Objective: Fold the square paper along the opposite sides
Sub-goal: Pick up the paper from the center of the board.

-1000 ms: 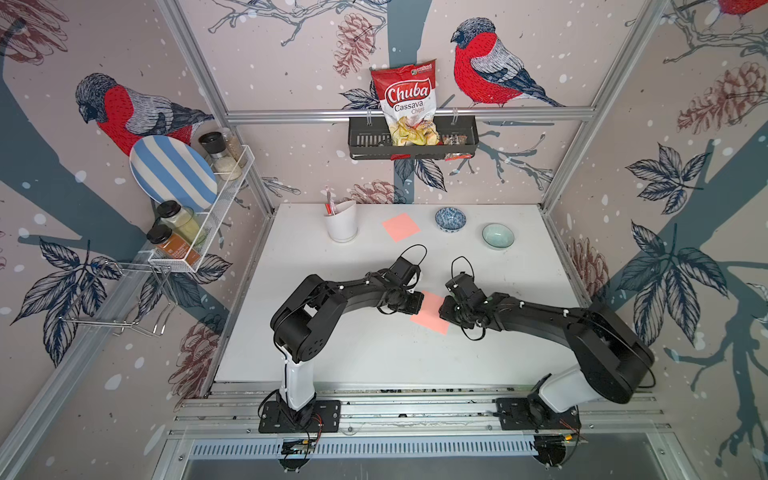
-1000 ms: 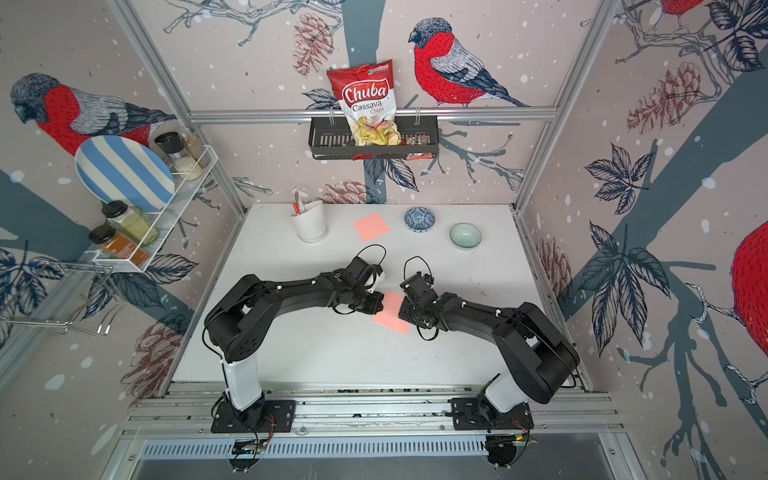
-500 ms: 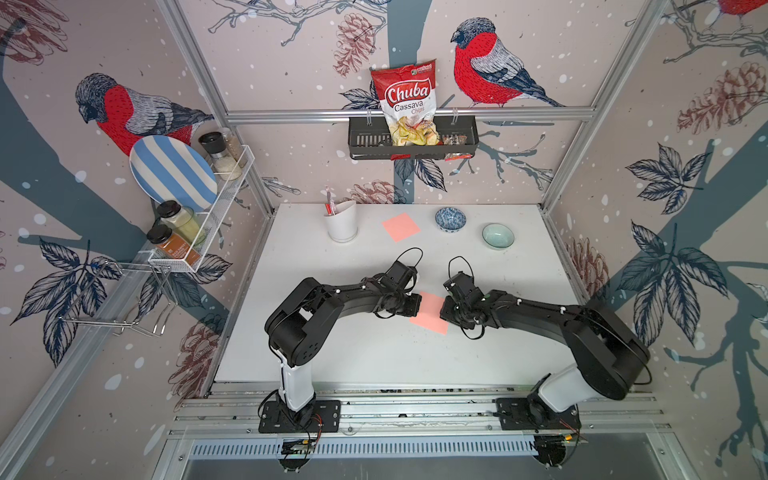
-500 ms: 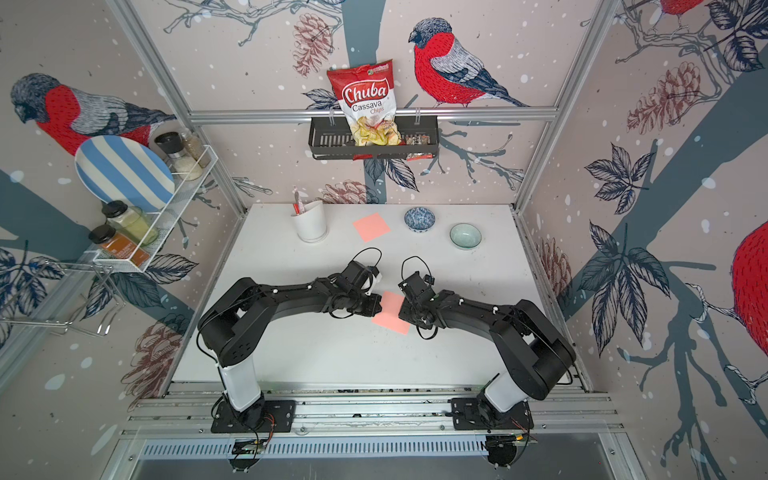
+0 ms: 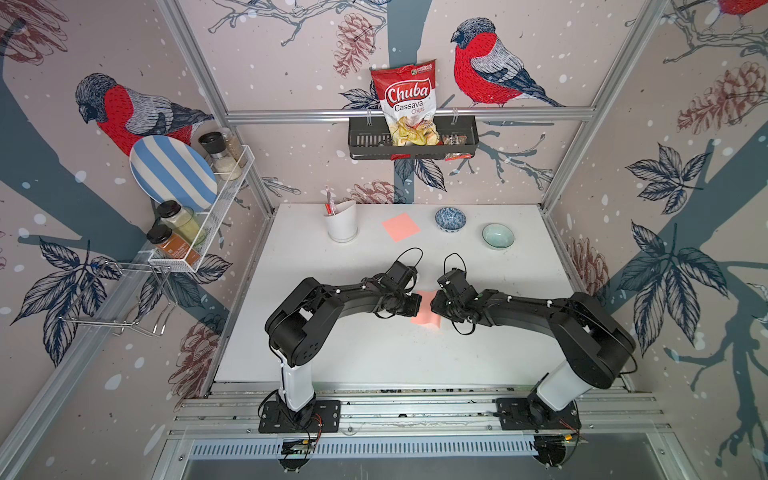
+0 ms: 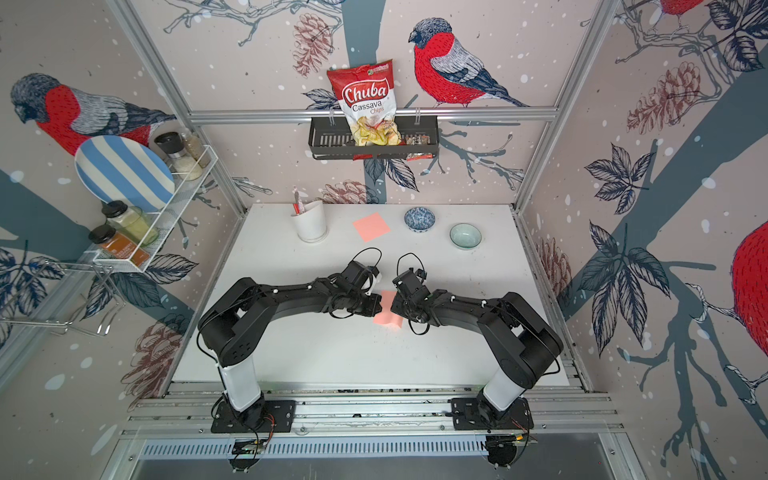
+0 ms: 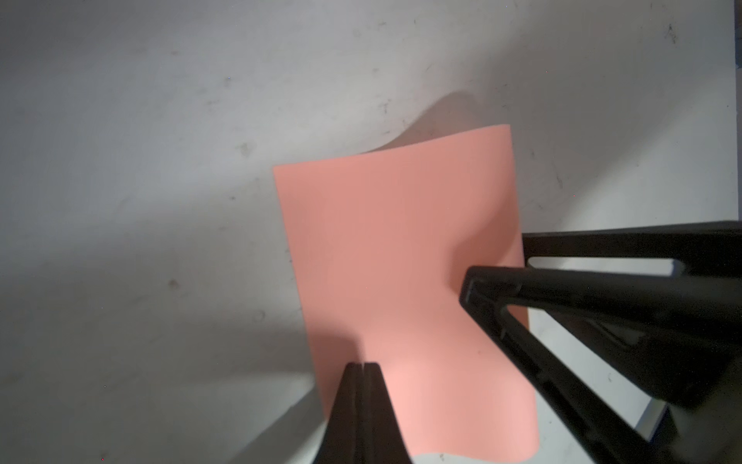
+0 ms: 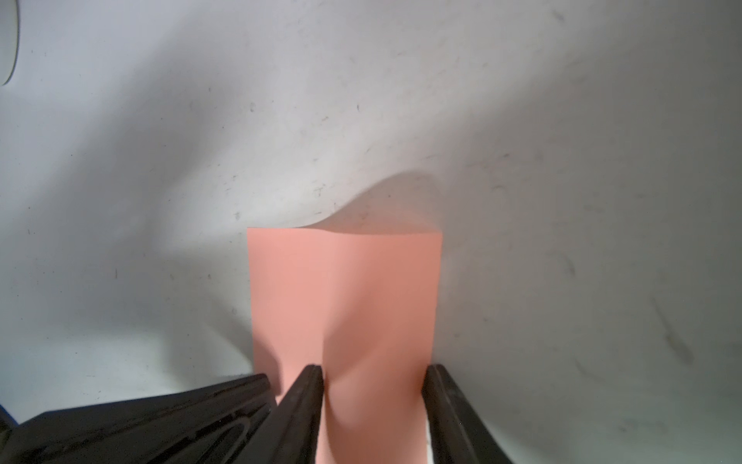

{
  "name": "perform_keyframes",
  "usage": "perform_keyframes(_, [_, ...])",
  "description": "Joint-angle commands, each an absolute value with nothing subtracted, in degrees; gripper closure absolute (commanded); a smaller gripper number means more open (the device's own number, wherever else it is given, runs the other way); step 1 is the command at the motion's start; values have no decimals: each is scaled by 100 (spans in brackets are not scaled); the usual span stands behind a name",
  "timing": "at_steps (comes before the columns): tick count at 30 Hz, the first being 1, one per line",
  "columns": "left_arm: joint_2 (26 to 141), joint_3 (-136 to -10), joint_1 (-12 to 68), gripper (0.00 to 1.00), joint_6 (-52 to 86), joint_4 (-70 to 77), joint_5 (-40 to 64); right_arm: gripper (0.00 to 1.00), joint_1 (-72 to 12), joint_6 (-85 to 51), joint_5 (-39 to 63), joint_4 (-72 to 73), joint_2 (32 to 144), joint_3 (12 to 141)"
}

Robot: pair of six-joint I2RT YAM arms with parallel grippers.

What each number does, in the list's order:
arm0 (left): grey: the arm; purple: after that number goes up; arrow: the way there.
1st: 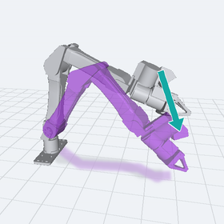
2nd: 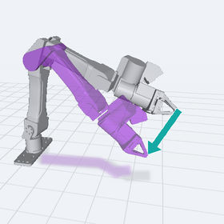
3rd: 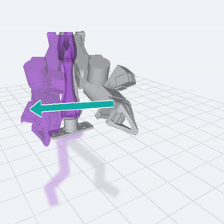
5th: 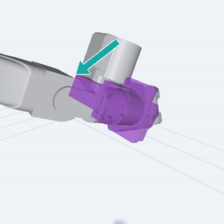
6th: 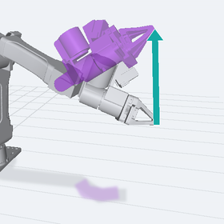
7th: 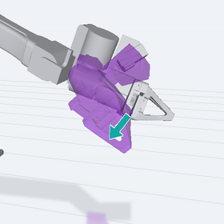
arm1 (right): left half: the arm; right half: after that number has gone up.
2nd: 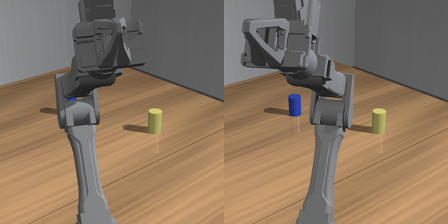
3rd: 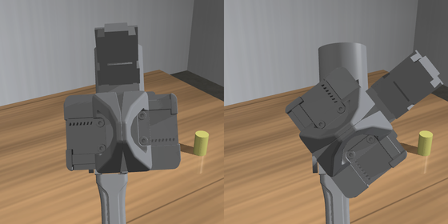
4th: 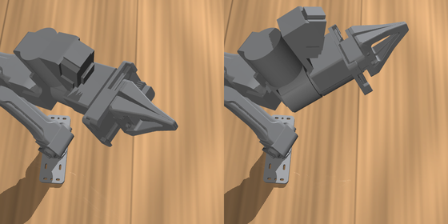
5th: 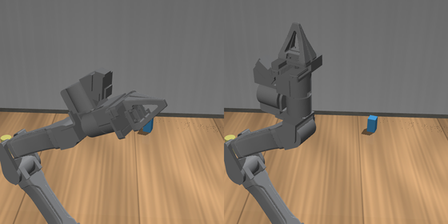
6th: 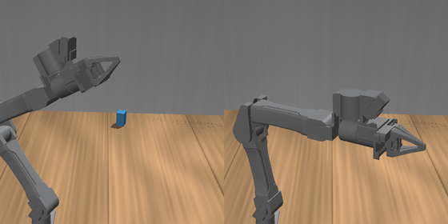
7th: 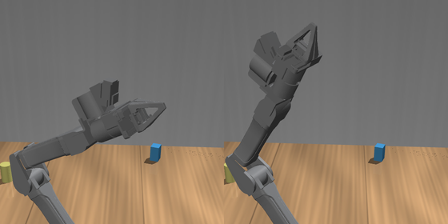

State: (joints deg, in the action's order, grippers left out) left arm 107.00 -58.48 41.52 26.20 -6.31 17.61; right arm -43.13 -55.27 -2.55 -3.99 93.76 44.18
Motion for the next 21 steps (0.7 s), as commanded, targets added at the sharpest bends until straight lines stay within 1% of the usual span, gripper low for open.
perform_keyframes(1, [10819, -5781, 4197, 100, 2611, -1603, 1433, 59, -4333, -5437, -28, -1101, 9496, 4364])
perform_keyframes(3, [10819, -5788, 4193, 100, 2619, -1600, 1433, 66, -4341, -5379, -13, -1099, 9538, 4390])
perform_keyframes(4, [10811, -5792, 4196, 100, 2619, -1584, 1427, 66, -4345, -5355, -8, -1101, 9560, 4401])
perform_keyframes(12, [10512, -5918, 4201, 100, 2631, -1500, 1234, 70, -4403, -5239, -66, -1059, 9589, 4464])
perform_keyframes(15, [10315, -6166, 4204, 100, 2558, -1521, 1111, 72, -4410, -5162, -151, -1049, 9575, 4505])
perform_keyframes(21, [9910, -6820, 4201, 100, 2321, -1695, 667, 73, -4401, -4897, -324, -971, 9464, 4592])
